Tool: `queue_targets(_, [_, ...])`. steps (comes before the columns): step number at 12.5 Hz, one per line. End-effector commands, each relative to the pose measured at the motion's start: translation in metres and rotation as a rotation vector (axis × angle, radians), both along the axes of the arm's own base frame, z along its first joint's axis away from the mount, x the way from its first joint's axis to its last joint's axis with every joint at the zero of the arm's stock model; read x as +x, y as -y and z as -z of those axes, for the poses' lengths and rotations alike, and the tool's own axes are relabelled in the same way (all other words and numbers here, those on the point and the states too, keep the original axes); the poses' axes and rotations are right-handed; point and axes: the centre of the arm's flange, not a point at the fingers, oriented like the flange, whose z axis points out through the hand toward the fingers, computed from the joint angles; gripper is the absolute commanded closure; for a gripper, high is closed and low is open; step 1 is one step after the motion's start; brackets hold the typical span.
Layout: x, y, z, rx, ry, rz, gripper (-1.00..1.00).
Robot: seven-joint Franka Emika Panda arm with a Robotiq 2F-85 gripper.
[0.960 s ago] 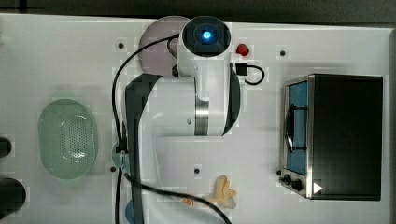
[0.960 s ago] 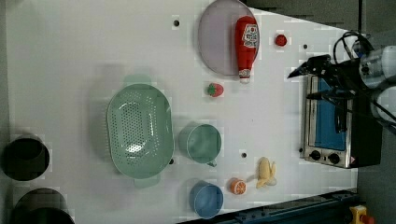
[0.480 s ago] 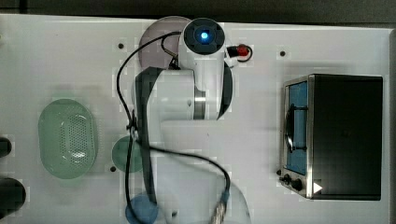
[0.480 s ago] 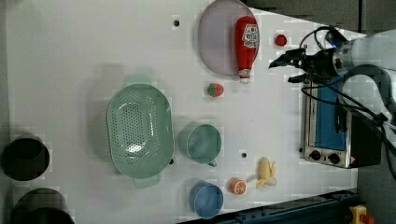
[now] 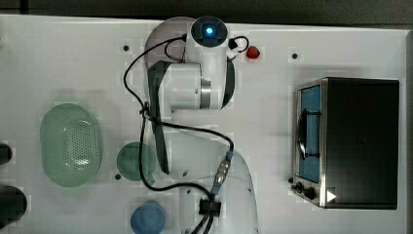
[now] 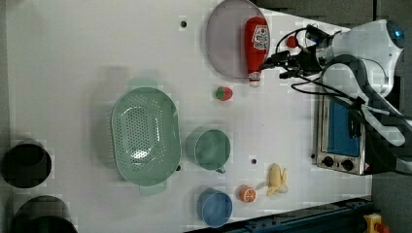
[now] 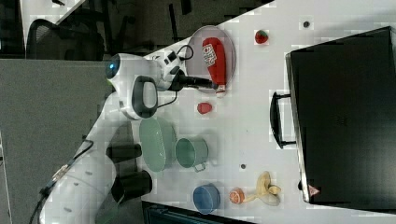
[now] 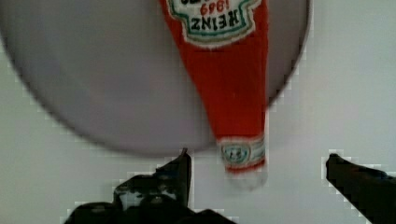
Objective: Pick ketchup from plate and place it on table.
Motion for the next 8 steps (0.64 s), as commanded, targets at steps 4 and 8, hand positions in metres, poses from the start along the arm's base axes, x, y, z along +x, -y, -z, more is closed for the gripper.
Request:
queue_targets(4, [0.048, -0.018, 0.007, -0.06, 0.135, -0.182, -1.0])
queue_targets(8, [0.051, -0.018, 0.041, -0.054, 0.145, -0.183, -1.0])
